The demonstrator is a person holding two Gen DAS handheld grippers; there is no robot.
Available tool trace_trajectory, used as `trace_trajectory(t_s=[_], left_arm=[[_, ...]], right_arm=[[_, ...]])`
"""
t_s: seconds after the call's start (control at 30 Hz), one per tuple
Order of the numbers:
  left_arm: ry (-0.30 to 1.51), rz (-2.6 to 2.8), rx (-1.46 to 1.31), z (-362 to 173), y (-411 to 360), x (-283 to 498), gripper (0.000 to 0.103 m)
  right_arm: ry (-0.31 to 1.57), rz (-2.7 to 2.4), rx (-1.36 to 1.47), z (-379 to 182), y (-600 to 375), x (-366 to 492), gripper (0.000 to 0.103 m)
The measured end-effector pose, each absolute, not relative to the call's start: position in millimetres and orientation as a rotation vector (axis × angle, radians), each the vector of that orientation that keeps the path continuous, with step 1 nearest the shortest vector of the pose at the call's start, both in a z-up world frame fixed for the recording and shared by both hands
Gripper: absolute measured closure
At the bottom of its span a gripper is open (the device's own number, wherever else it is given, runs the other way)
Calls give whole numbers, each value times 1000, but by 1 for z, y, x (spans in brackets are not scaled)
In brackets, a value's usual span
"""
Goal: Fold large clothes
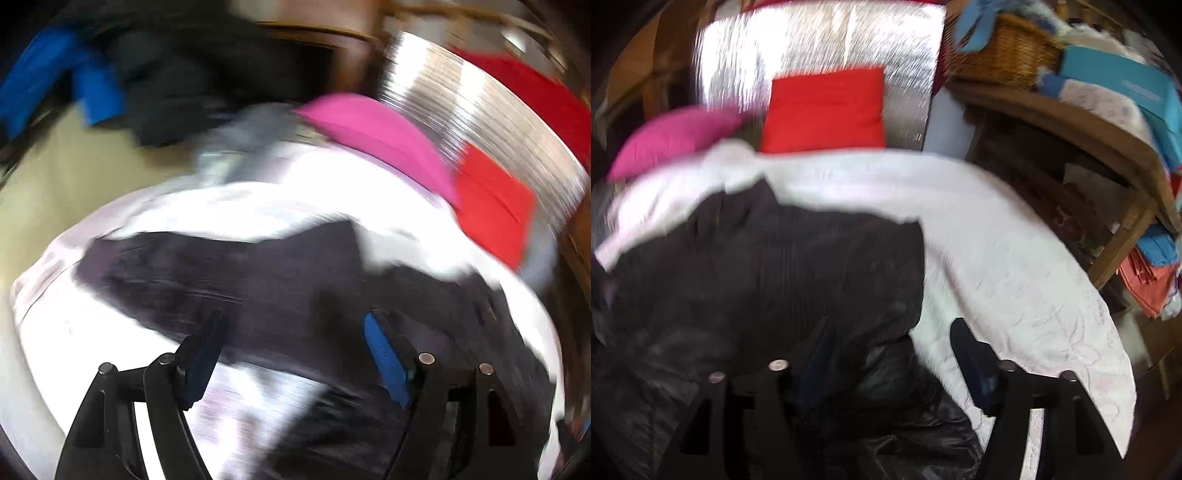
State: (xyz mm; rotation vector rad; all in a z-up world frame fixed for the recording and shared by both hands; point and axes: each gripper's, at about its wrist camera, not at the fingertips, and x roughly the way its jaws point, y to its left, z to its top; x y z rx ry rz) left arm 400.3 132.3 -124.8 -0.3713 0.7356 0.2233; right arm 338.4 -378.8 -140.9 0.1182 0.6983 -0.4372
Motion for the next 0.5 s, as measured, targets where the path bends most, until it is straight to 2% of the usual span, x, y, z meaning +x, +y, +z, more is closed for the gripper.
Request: trace_trajectory(t_s=[0.13,0.3,0.4,0.43,0.5], left_arm=[[764,340,-565,-140,200,395,26],[776,434,-786,-160,254,373,26],[764,483,-827,-168,275,364,27],[778,481,-836,-172,282,364,29],[805,466,-872,-185,294,366,45]], right_arm=[[625,-341,201,-130,-370,330,32],[697,-234,232,-142,-349,348,32],[735,-209,247,-152,-340,356,32],[747,-199,261,-154,-339,359,32],[760,-188,272,-159,-336,360,32]])
